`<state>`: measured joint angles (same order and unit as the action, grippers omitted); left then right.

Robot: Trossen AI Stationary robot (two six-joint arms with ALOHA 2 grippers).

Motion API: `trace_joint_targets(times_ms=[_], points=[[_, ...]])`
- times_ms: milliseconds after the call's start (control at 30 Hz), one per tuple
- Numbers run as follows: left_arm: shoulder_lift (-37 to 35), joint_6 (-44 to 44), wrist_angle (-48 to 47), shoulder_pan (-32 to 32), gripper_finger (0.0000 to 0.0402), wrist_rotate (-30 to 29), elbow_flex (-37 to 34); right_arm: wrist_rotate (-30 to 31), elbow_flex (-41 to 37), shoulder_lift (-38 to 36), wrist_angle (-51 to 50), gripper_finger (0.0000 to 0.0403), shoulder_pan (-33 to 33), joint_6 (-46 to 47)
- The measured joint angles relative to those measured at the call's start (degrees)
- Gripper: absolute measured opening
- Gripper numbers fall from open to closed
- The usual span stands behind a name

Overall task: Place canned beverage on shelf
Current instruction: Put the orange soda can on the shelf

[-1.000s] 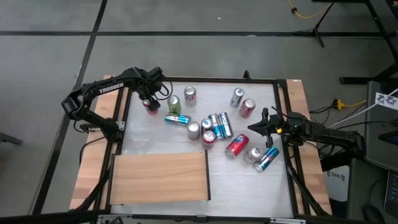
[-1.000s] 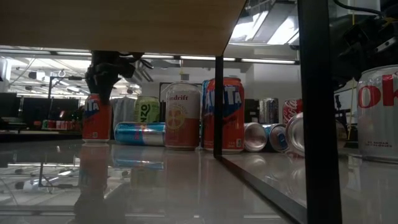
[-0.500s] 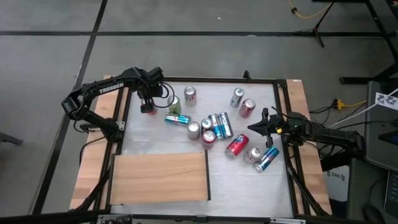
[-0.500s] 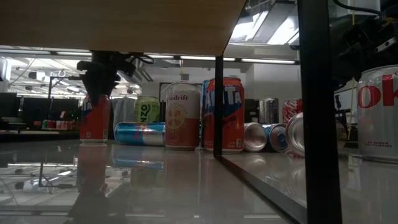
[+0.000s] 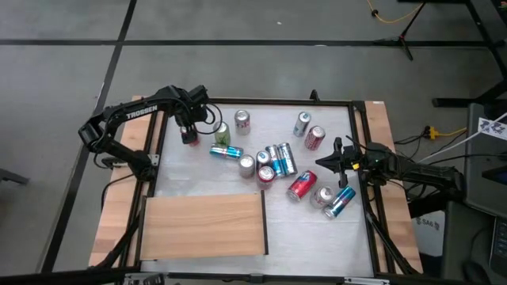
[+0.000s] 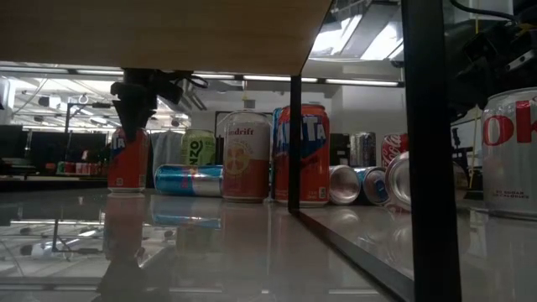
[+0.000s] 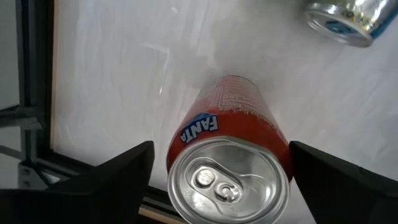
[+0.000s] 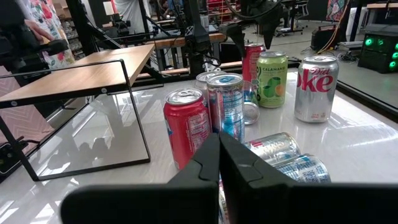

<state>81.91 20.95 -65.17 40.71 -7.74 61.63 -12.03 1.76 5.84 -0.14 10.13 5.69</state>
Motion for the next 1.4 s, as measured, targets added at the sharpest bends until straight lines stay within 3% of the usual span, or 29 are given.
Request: trace_joint_targets(times_ms=[333,767,1000,1400], points=[[-0.1,-13.2,0.0,0.0,0.0261,-0.2,0.0,0.0,0.0,0.0,0.0,0.0003,0.0,0.0],[-0.1,-55.5,-0.2,0.0,0.0256,-2.4,0.0,0.0,0.0,0.0,0.0,0.0003,0.0,0.0],[-0.1,-72.4,-0.3,0.0,0.0258,-2.3,0.0,0.0,0.0,0.0,0.0,0.0003,0.0,0.0],[0.0,-75.9,-0.2,0.0,0.0292,-1.8,0.1,0.0,0.0,0.0,0.0,0.0003,0.0,0.0]])
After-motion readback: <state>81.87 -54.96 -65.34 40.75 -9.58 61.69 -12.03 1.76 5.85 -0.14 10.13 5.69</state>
